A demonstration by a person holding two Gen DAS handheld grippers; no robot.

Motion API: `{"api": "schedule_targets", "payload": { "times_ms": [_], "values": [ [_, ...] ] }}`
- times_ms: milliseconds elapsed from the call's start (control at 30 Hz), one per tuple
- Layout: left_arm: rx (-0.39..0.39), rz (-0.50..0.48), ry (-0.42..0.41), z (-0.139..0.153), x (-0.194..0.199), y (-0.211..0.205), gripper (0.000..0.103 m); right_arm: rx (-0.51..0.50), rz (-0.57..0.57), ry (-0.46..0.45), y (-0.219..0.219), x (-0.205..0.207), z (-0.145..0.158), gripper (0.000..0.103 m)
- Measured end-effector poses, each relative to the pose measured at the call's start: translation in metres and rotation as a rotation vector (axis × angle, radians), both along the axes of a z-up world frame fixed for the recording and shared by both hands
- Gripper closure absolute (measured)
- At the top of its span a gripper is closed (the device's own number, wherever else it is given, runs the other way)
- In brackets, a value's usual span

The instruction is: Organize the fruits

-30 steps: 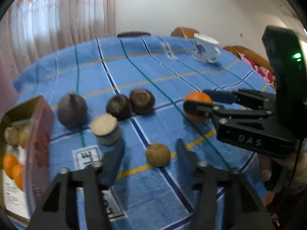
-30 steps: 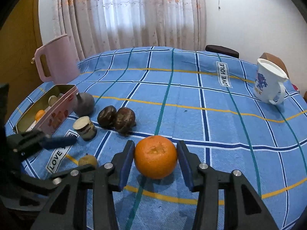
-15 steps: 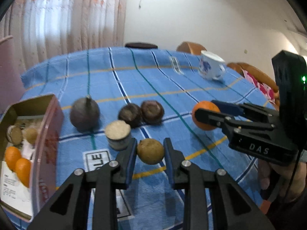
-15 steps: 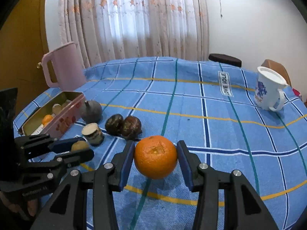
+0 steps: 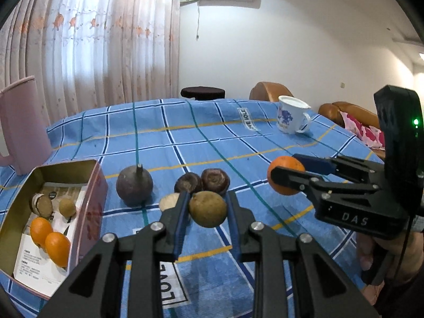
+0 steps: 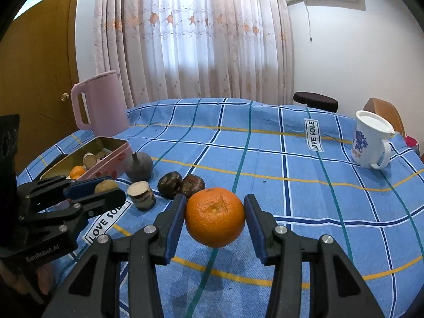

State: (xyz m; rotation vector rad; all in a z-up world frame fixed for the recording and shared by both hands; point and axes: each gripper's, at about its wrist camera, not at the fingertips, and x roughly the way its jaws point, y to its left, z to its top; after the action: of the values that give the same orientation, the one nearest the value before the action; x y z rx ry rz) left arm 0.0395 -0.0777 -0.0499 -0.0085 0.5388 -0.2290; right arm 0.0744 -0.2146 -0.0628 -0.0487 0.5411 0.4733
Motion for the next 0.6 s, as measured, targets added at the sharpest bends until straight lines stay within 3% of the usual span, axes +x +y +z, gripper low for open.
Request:
{"api": "schedule_targets", "payload": {
  "times_ms": [600],
  "values": [
    [-0.007, 0.032, -0.063, 0.007, -0.012, 0.004, 0.074, 0.024, 0.01, -0.078, -0.002, -0.014, 0.007, 0.056]
  ]
}}
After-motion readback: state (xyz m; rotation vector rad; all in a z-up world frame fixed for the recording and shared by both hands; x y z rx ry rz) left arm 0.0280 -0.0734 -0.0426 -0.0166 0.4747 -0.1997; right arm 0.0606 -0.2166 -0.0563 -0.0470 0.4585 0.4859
